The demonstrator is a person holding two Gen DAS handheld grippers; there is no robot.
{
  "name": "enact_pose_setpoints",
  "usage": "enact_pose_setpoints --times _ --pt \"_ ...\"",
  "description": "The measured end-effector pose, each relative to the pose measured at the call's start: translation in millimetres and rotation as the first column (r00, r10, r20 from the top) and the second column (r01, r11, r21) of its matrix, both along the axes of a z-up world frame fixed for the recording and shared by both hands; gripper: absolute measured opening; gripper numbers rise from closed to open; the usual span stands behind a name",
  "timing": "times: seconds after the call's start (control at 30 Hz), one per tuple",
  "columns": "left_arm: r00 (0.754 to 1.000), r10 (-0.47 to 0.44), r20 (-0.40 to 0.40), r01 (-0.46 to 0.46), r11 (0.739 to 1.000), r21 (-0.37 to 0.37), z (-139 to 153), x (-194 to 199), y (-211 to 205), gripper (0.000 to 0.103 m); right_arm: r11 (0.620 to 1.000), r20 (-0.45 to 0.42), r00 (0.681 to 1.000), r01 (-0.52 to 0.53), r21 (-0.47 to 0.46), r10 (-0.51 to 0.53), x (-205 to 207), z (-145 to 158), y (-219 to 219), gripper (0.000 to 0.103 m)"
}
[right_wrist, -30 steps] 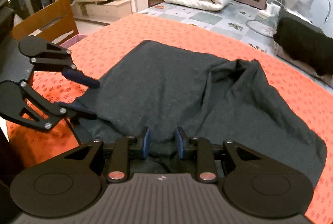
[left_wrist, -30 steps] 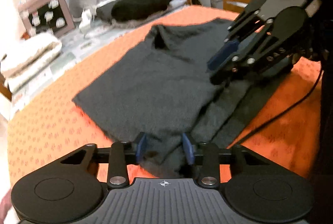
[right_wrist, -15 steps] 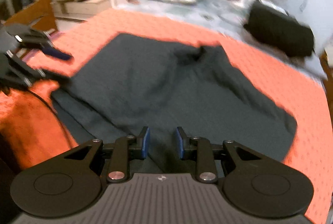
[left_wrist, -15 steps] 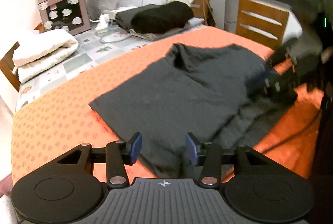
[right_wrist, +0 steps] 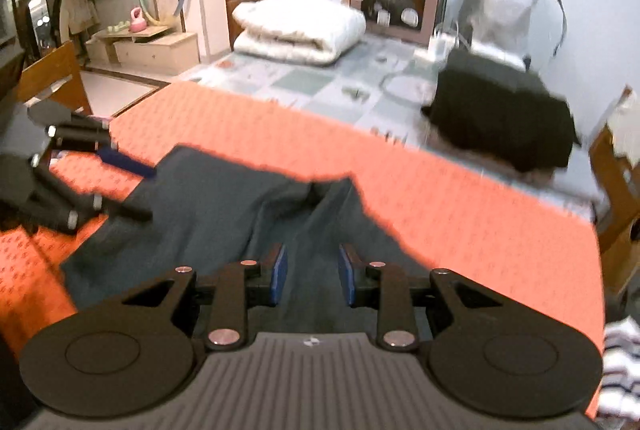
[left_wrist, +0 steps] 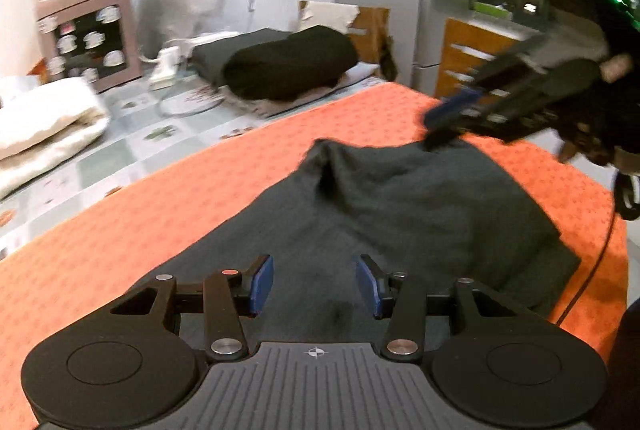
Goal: Fold clothes
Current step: 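Open both tools and move the left tool to the trouser edge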
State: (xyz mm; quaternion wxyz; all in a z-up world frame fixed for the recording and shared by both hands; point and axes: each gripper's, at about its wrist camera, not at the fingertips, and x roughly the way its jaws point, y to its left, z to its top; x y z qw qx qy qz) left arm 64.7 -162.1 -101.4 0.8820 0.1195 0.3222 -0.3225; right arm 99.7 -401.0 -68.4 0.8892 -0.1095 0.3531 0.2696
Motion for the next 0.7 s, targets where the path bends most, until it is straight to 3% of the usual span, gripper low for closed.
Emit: enact_pose_setpoints --times 0.13,0.23,0.37,0.57,0.6,0.63,0.7 --pt "0.999 0.015 0.029 -0.015 1.0 -0.004 -5 15 -20 0.041 1.0 -0.036 0.999 -0.006 -0.003 0.006 36 0 17 0.029" --pt "0.997 0.078 0.021 -0.077 0.996 -0.046 -5 33 -22 0.036 0.992 -0.134 0.988 0.084 0.094 -0.071 62 -10 23 0.026" --pt "0.992 0.123 -0.002 -0.123 0.989 -0.077 -9 55 -18 0.033 0.939 -0.279 0.944 0.247 0.24 -0.177 80 -34 24 0.026" --pt "0.991 0.125 -0.041 -0.128 0.988 -0.084 -23 70 -13 0.033 0.873 -0.404 0.87 0.407 0.268 -0.282 96 -65 29 0.026" --pt "0.992 0.119 -0.049 -0.123 0.989 -0.085 -26 71 -13 0.033 0.867 -0.417 0.86 0.424 0.262 -0.295 99 -69 29 0.021" --pt "0.992 0.116 -0.054 -0.12 0.99 -0.081 -28 71 -13 0.033 0.865 -0.426 0.854 0.431 0.258 -0.298 101 -72 30 0.005" --pt "0.991 0.118 -0.06 -0.122 0.991 -0.059 -35 72 -13 0.033 0.863 -0.425 0.855 0.431 0.262 -0.298 103 -71 30 0.003"
